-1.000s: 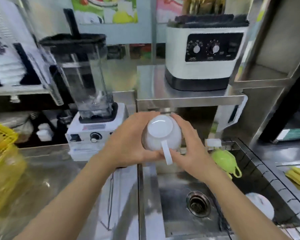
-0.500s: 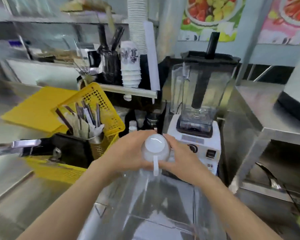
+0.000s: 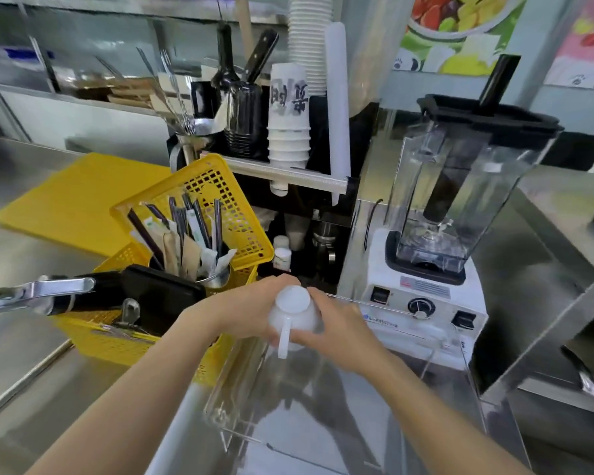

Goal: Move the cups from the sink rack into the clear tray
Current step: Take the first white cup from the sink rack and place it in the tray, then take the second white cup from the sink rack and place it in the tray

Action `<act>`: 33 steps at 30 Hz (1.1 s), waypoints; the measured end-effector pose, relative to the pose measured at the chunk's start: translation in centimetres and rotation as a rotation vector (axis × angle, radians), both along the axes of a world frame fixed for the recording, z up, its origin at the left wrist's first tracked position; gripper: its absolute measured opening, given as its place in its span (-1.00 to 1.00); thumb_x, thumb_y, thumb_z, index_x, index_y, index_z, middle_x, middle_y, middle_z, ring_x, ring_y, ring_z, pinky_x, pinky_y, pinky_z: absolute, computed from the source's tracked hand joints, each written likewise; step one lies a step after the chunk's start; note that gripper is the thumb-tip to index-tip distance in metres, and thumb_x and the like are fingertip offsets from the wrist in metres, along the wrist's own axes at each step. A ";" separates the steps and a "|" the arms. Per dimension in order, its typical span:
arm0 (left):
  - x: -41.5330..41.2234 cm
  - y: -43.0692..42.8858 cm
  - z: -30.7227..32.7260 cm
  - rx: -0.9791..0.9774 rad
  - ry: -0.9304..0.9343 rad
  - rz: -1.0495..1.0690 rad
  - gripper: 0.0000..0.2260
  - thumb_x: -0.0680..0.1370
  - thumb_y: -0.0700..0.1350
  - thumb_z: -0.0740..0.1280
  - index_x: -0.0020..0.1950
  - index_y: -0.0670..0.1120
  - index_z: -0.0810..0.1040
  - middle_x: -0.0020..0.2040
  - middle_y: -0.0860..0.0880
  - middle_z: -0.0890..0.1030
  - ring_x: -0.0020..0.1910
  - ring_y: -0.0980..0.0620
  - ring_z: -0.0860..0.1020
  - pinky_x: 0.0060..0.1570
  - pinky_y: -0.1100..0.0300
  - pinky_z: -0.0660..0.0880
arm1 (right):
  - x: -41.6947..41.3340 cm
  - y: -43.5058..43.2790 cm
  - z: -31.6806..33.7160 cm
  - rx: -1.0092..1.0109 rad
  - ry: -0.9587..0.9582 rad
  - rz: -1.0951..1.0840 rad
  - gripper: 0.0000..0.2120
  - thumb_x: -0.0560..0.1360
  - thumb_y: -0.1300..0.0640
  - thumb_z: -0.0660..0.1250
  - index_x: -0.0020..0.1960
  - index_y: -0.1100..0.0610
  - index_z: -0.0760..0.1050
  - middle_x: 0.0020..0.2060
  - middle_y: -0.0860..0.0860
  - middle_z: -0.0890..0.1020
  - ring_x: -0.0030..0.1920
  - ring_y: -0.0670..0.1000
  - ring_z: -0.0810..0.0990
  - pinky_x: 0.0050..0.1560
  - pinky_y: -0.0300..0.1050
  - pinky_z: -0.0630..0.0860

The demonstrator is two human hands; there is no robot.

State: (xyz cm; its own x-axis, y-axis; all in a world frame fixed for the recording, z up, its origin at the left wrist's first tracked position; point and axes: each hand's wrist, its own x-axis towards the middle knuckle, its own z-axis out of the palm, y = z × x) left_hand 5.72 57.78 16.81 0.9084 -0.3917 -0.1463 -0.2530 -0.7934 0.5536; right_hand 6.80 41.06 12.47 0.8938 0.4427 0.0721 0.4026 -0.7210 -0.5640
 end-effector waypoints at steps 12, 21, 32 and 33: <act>-0.8 -0.7 5.4 0.345 0.031 0.068 -0.31 0.50 0.07 0.34 0.48 0.20 -0.02 0.52 0.10 0.15 0.47 0.01 0.20 0.35 0.02 0.27 | -0.3 -3.7 1.6 -0.054 0.134 0.072 -0.31 0.37 -0.11 0.41 0.41 -0.09 0.19 0.29 -0.05 0.36 0.27 0.02 0.41 0.24 0.03 0.41; -0.8 -12.6 4.6 0.219 -0.010 -0.181 -0.38 0.46 0.16 0.35 0.44 0.22 0.13 0.44 0.19 0.27 0.39 0.16 0.27 0.30 0.23 0.23 | -2.5 -15.6 3.8 -0.040 0.099 -0.065 -0.37 0.42 -0.11 0.36 0.41 -0.09 0.18 0.31 -0.10 0.37 0.25 -0.05 0.39 0.21 -0.12 0.37; -1.9 -35.7 -0.7 0.144 -0.106 -0.521 -0.41 0.47 0.17 0.31 0.45 0.07 0.21 0.44 0.04 0.33 0.39 0.06 0.31 0.29 0.21 0.26 | -10.1 -36.6 0.8 -0.047 0.124 -0.498 -0.34 0.39 -0.11 0.38 0.41 -0.02 0.21 0.30 0.00 0.41 0.30 0.02 0.41 0.27 -0.02 0.38; -2.3 -38.0 -1.4 0.129 -0.102 -0.556 -0.42 0.47 0.16 0.32 0.44 0.08 0.23 0.41 0.03 0.36 0.37 0.05 0.34 0.28 0.20 0.28 | -11.0 -38.7 0.2 -0.054 0.123 -0.530 -0.34 0.40 -0.10 0.38 0.41 0.00 0.20 0.28 -0.01 0.42 0.29 0.02 0.40 0.27 -0.05 0.37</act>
State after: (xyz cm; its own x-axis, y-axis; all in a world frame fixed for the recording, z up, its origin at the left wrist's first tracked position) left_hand 3.41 19.76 15.44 0.5834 -0.7988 -0.1468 -0.6982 -0.5857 0.4117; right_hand -4.18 2.41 12.67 0.9959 -0.0708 -0.0570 -0.0905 -0.8364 -0.5407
